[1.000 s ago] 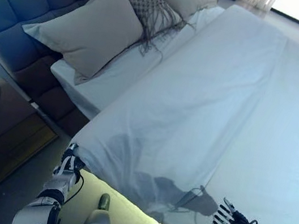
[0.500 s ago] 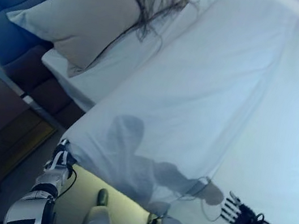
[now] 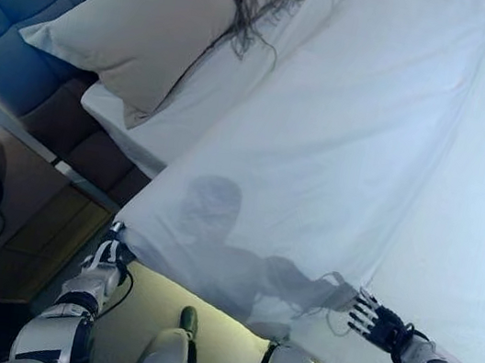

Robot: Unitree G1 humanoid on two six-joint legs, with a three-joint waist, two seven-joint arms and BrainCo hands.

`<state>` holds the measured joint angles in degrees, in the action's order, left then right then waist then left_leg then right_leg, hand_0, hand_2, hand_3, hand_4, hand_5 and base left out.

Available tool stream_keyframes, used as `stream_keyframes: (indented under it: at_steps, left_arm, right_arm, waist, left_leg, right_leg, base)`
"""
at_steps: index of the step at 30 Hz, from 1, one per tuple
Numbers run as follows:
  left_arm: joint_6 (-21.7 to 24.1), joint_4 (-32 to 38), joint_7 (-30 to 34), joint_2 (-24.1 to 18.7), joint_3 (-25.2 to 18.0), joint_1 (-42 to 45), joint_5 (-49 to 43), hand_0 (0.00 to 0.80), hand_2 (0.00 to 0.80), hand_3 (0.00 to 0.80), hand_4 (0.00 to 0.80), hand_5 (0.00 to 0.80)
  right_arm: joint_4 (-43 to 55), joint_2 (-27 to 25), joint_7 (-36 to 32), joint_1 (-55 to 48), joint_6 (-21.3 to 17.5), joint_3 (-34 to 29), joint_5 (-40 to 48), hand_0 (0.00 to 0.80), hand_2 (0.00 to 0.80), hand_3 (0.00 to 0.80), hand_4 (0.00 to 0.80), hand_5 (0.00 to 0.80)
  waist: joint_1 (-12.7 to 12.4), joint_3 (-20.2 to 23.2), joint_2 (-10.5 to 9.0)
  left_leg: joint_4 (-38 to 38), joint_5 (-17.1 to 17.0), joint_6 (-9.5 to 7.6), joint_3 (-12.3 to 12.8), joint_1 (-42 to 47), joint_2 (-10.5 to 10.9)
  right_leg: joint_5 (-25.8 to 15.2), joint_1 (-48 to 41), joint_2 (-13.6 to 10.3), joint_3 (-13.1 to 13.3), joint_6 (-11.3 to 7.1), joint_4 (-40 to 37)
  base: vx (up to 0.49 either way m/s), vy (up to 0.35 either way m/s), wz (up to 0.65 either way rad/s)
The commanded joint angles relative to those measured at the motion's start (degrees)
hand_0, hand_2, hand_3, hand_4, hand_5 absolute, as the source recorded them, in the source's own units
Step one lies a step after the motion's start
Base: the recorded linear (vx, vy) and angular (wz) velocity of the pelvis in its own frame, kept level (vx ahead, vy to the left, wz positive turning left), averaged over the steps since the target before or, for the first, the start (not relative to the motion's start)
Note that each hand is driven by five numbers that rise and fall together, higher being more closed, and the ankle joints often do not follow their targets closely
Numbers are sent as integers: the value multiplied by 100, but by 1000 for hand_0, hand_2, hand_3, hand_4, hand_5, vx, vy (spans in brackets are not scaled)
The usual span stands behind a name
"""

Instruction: Make the bed neatly

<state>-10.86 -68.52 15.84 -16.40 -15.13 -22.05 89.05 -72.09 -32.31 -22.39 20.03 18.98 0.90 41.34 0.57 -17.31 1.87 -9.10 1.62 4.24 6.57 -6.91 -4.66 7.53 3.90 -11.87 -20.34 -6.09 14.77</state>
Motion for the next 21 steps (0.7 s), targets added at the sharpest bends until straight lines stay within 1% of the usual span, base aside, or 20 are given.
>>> stream_keyframes:
  at_steps: [1, 2, 3, 4, 5, 6, 7, 8, 9, 10, 11, 12, 14, 16, 18, 21]
  left_arm:
    - [1012, -36, 66, -1156, -634, 648, 501, 800, 800, 800, 800, 800]
    - [1000, -5, 62, -1152, -663, 655, 489, 800, 800, 800, 800, 800]
    - [973, 20, 48, -1147, -684, 661, 438, 800, 800, 800, 800, 800]
    - [953, 56, 12, -1143, -682, 671, 406, 800, 800, 800, 800, 800]
    - [936, 109, -35, -1131, -695, 665, 350, 800, 800, 800, 800, 800]
    - [904, 125, -57, -1124, -696, 677, 329, 800, 800, 800, 800, 800]
    - [920, 118, -26, -1104, -702, 768, 412, 800, 800, 800, 800, 800]
    - [931, 94, 4, -1102, -703, 824, 506, 800, 800, 800, 800, 800]
    - [923, 73, 2, -1109, -709, 837, 547, 800, 800, 800, 800, 800]
    - [827, 30, -52, -1141, -733, 837, 547, 97, 97, 97, 97, 97]
    - [720, -21, -80, -1178, -758, 835, 506, 0, 0, 0, 0, 0]
    - [617, -70, -69, -1211, -776, 849, 461, 0, 0, 0, 0, 0]
    - [359, -198, -37, -1273, -840, 924, 384, 0, 0, 0, 0, 0]
    - [184, -375, 44, -1237, -832, 1029, 251, 0, 0, 0, 0, 0]
    - [91, -446, 90, -1196, -803, 1082, 102, 0, 0, 0, 0, 0]
    - [-68, -519, 144, -1172, -812, 1216, -303, 0, 0, 0, 0, 0]
  right_arm:
    - [-202, 84, -155, -67, -239, 19, 259, 0, 0, 0, 0, 0]
    - [-206, 101, -204, -88, -287, 4, 215, 0, 0, 0, 0, 0]
    - [-195, 81, -245, -102, -291, -5, 204, 0, 0, 0, 0, 0]
    - [-188, 54, -254, -109, -299, -28, 227, 0, 0, 0, 0, 0]
    - [-189, 32, -236, -86, -321, -56, 279, 0, 0, 0, 0, 0]
    - [-168, 19, -193, -3, -323, -27, 325, 0, 0, 0, 0, 0]
    - [-134, 15, -157, 177, -281, 72, 271, 0, 0, 0, 0, 0]
    - [-129, 5, -141, 354, -231, 179, 204, 0, 0, 0, 0, 0]
    - [-142, -4, -119, 461, -210, 242, 187, 0, 0, 0, 0, 0]
    - [-145, -13, -51, 566, -202, 334, 251, 0, 0, 0, 0, 0]
    - [-126, -1, -2, 561, -223, 349, 324, 0, 0, 0, 0, 0]
    - [-101, 5, 39, 538, -229, 339, 376, 0, 0, 0, 0, 0]
    - [-74, -5, 114, 521, -189, 300, 427, 0, 0, 0, 0, 0]
    - [-138, -24, 61, 458, -151, 224, 353, 0, 0, 0, 0, 0]
    - [-175, 15, 73, 419, -177, 198, 343, 0, 0, 0, 0, 0]
    - [-150, 75, 69, 355, -207, 162, 400, 0, 0, 0, 0, 0]
  waist:
    - [-623, 211, -347]
    - [-638, 184, -359]
    - [-626, 182, -375]
    - [-609, 168, -380]
    - [-592, 119, -377]
    - [-622, 84, -401]
    - [-734, 40, -434]
    - [-815, 8, -451]
    - [-851, -4, -447]
    - [-893, -18, -403]
    - [-907, -55, -398]
    - [-920, -93, -398]
    - [-955, -184, -357]
    - [-950, -217, -288]
    - [-978, -216, -273]
    - [-1049, -194, -301]
  left_leg:
    - [-139, 197, -51, 478, -297, 240]
    - [-26, 71, 5, 563, -354, 202]
    - [87, 13, 102, 646, -391, 138]
    - [141, -66, 149, 772, -429, 65]
    - [99, -183, 159, 925, -522, -33]
    - [-4, -136, 164, 696, -590, -22]
    - [-138, -45, 155, 51, -648, 98]
    - [-214, 1, 144, -362, -676, 158]
    - [-230, -15, 130, -511, -711, 177]
    - [-188, -23, 110, -519, -706, 175]
    - [-269, -12, 128, -470, -740, 162]
    - [-389, 18, 145, -460, -791, 167]
    - [-566, 104, 107, -507, -827, 230]
    - [-520, 176, 64, -465, -679, 260]
    - [-438, 178, 27, -447, -587, 305]
    - [-304, 149, -8, -347, -474, 314]
  right_leg:
    - [292, -75, 506, 105, 149, 143]
    - [268, -170, 576, 60, 192, -104]
    - [280, -256, 614, 65, 198, -307]
    - [229, -306, 630, 31, 218, -459]
    - [80, -312, 630, -62, 267, -627]
    - [32, -267, 594, 16, 282, -662]
    - [-10, -148, 559, 231, 276, -621]
    - [-28, -32, 536, 369, 270, -555]
    - [-59, 58, 525, 413, 272, -514]
    - [-41, 157, 491, 344, 271, -413]
    - [-29, 209, 439, 306, 264, -315]
    - [-25, 237, 393, 283, 261, -240]
    - [-7, 255, 327, 273, 263, -93]
    - [2, 218, 289, 269, 233, -51]
    - [-45, 153, 259, 238, 188, -111]
    - [-177, 46, 207, 57, 109, -271]
  base:
    - [-91, -128, 52]
    - [-66, -107, 52]
    - [-77, -69, 31]
    - [-159, -52, 8]
    - [-240, -2, -2]
    - [-269, 86, 10]
    - [-225, 171, 12]
    - [-215, 192, -9]
    - [-210, 191, -61]
    - [-172, 144, -88]
    - [-144, 124, -90]
    - [-103, 89, -67]
    - [-89, 145, -33]
    - [-40, 197, 5]
    - [-37, 116, 6]
    - [-40, 34, 0]
